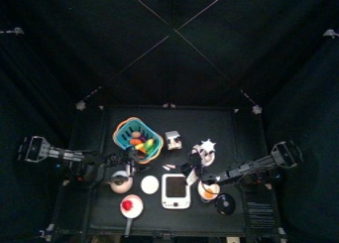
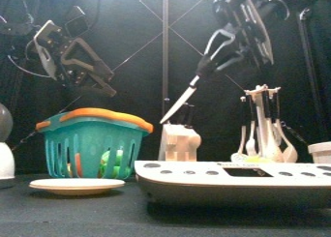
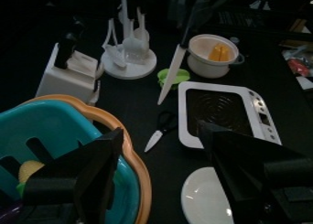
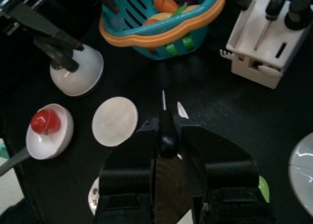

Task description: Drop pairing knife onto table

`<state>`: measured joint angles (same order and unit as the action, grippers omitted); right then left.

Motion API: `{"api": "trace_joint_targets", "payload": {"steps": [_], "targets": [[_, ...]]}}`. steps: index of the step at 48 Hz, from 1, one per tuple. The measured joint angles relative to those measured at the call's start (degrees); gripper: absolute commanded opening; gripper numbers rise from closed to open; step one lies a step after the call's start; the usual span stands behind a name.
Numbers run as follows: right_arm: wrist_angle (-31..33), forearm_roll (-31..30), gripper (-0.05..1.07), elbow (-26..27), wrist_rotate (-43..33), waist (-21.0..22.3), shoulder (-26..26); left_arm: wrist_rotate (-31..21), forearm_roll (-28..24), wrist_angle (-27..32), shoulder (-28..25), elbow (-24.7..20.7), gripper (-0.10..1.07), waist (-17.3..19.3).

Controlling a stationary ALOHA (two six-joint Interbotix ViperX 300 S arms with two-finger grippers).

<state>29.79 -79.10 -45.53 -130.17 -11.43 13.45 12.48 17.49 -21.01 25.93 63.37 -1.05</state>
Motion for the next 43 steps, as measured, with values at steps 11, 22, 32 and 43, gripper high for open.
{"api": "trace_joint_targets", "payload": {"steps": [11, 22, 32, 43], "targets": [[-2.55, -1.93, 0.53, -1.58, -4.04, 3.87, -3.52, 0.0, 0.0, 0.0, 0.0, 0.18, 0.98, 0.09], [-3.87, -1.41, 0.7, 0.53, -4.04, 5.8, -8.26, 0.0, 0.09, 0.0, 0.0, 0.18, 0.98, 0.09], [-3.87, -1.32, 0.82, 1.23, -4.04, 6.15, -9.23, -0.09, 0.0, 0.09, 0.0, 0.18, 0.98, 0.09], [-3.25, -1.23, 0.82, 1.23, -3.16, 6.15, -9.14, 0.0, 0.0, 0.0, 0.0, 0.18, 0.98, 0.09]]}}
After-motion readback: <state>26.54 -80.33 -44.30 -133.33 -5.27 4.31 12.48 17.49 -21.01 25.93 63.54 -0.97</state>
